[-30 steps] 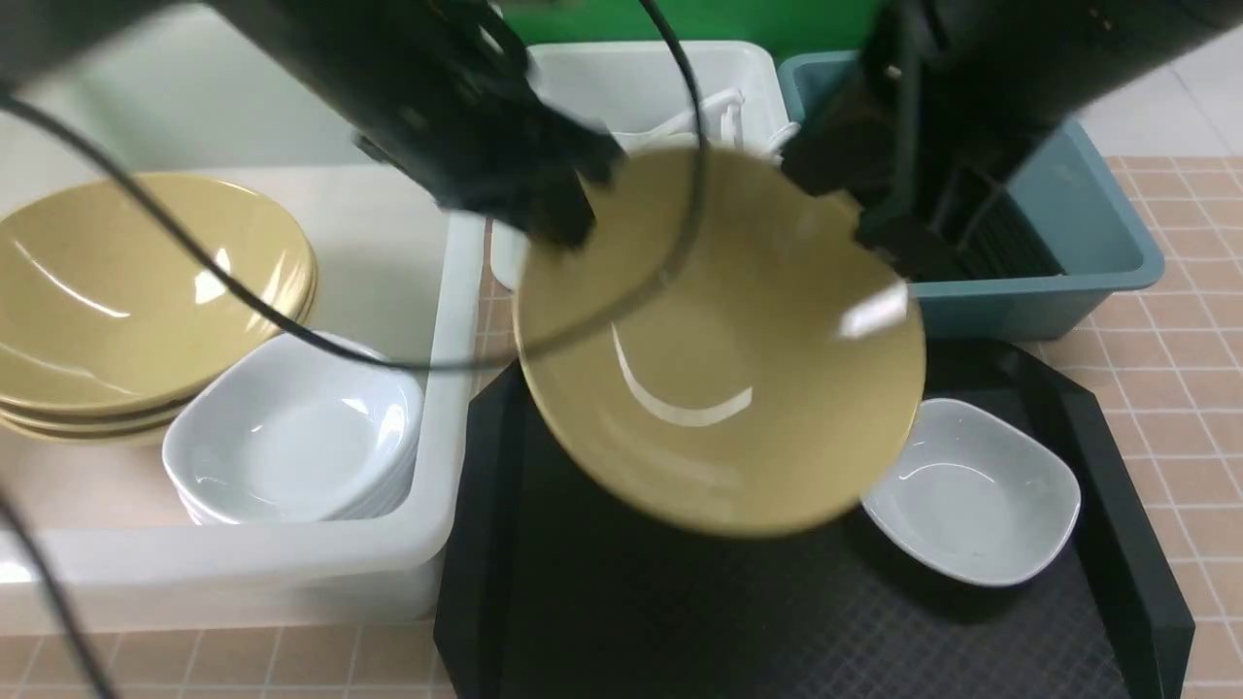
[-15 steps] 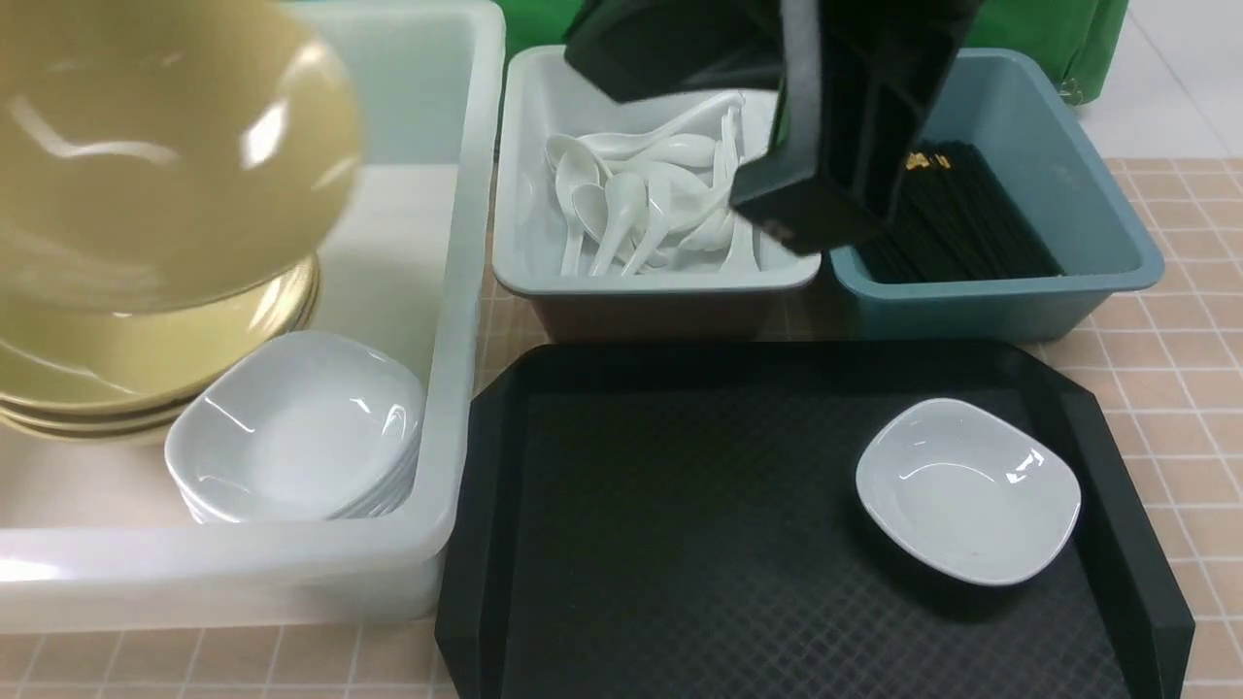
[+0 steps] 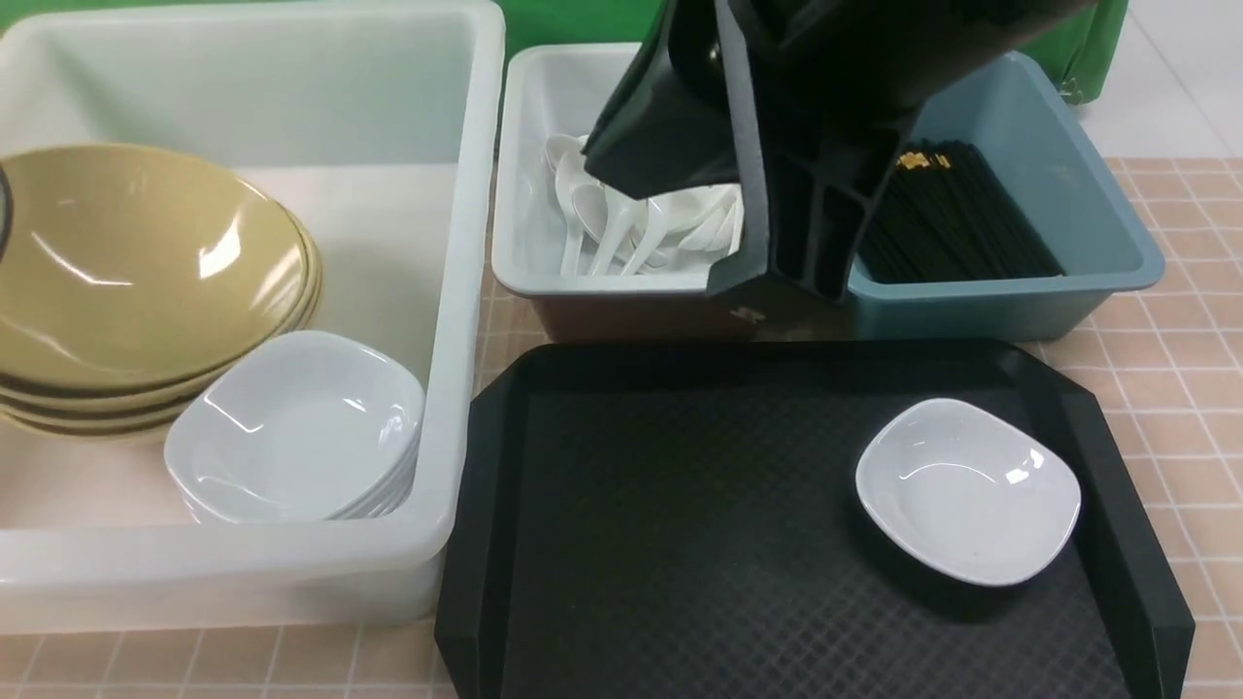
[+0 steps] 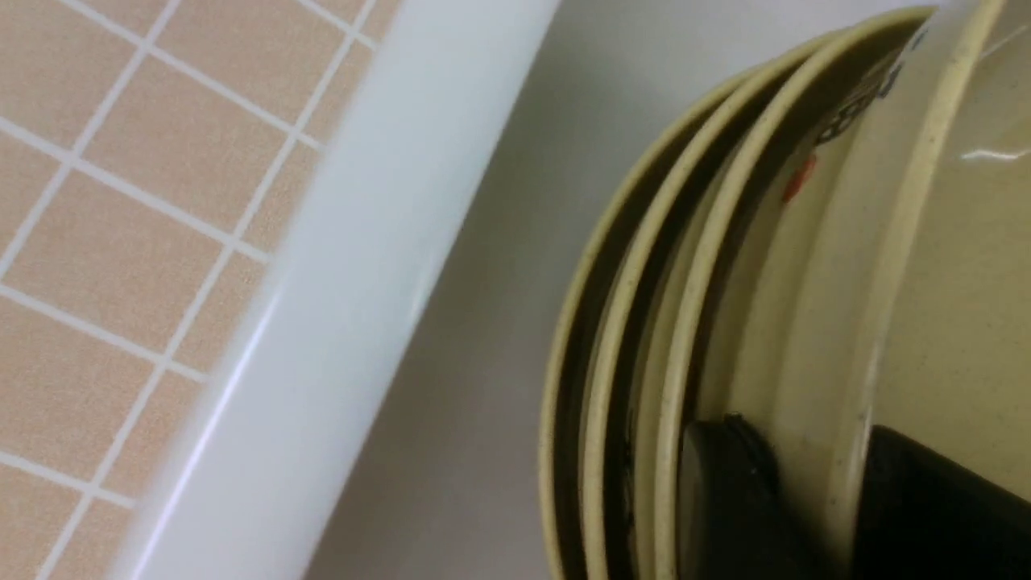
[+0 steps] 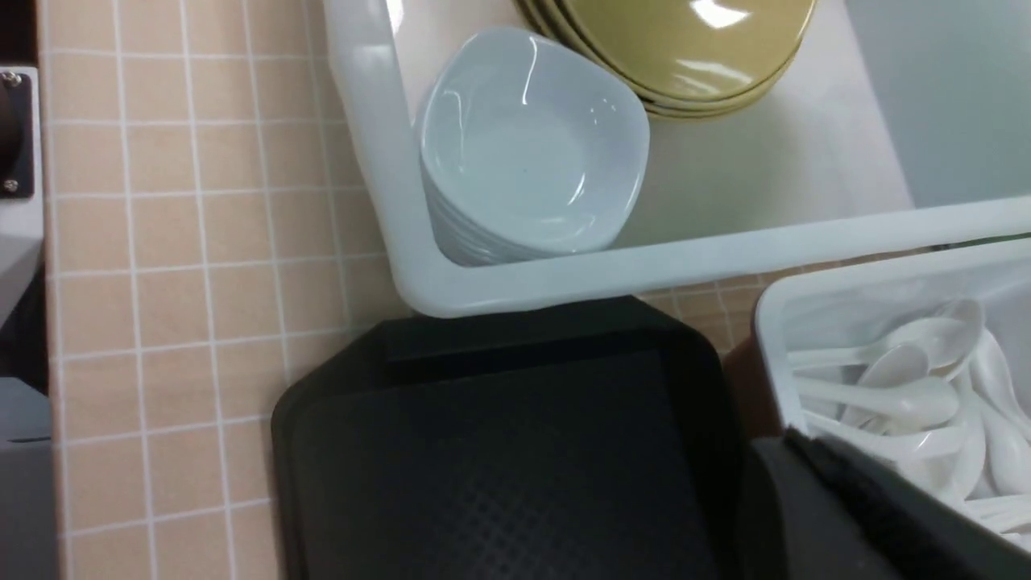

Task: On brown table put chopsticks spoon bowls plates into blue grey white boxes.
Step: 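Place the tan bowl onto the bowl stack in the left bin with the left gripper, then grasp the small white bowl on the black tray by its rim with the left gripper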

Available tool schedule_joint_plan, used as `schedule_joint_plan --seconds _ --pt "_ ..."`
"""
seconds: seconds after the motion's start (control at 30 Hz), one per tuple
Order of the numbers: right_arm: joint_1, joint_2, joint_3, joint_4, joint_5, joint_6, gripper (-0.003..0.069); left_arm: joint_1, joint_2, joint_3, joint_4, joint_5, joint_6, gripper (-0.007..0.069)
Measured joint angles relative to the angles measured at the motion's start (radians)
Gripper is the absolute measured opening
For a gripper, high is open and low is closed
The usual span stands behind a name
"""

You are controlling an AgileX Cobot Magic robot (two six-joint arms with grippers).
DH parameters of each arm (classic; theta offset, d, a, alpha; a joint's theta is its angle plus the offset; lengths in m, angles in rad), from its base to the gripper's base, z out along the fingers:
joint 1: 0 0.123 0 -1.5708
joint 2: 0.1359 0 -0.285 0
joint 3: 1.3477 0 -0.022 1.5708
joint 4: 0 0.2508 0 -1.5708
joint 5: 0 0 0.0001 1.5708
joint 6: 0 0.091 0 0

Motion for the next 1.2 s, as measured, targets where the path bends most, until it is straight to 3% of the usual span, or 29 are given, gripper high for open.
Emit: schedule_joint_plan --seconds 0.07,0.13,0.23,0.37,0.53,0.57,0.6,0.63,0.7,0.8,0.83,0.93,1.2 --pt "0.000 0.000 0.000 -0.003 0.001 0.002 0.0038 -0.001 0.002 0.000 0.009 0.007 -0.001 0.0295" --pt "0.000 0.000 0.000 -0.007 0.002 0.005 0.0038 -0.001 -0.002 -0.005 0.022 0.015 -0.004 0.0347" --pt "-0.016 0.000 0.015 -0.022 0.004 0.016 0.0038 -0.001 -0.043 -0.074 0.070 0.081 -0.044 0.0483" --pt "-0.080 0.000 0.081 -0.026 0.002 0.064 0.0038 -0.050 -0.121 -0.178 0.075 0.158 -0.082 0.0521" --pt "-0.212 -0.005 0.260 -0.038 -0.004 0.177 0.0038 -0.344 -0.207 -0.232 0.078 0.207 -0.082 0.0509" --pt "-0.257 -0.030 0.328 -0.040 -0.014 0.212 0.0038 -0.504 -0.205 -0.233 0.097 0.229 -0.081 0.0507" --pt "-0.278 -0.056 0.373 -0.041 -0.026 0.234 0.0038 -0.593 -0.196 -0.233 0.118 0.237 -0.081 0.0505" --pt "-0.278 -0.062 0.382 -0.041 -0.026 0.238 0.0038 -0.611 -0.194 -0.233 0.124 0.241 -0.081 0.0505" --pt "-0.316 -0.173 0.502 -0.042 -0.068 0.279 0.0038 -0.825 -0.150 -0.233 0.200 0.246 -0.093 0.0492" --pt "-0.336 -0.330 0.637 -0.041 -0.112 0.314 0.0038 -1.032 -0.074 -0.233 0.261 0.215 -0.130 0.0491" --pt "-0.337 -0.350 0.644 -0.041 -0.113 0.319 0.0038 -1.044 -0.068 -0.233 0.264 0.215 -0.132 0.0491" --pt "-0.341 -0.486 0.755 -0.041 -0.116 0.340 0.0038 -1.218 0.038 -0.233 0.290 0.124 -0.143 0.0491" --pt "-0.341 -0.654 0.854 -0.041 -0.065 0.381 0.0038 -1.399 0.273 -0.233 0.263 -0.143 -0.202 0.0491"
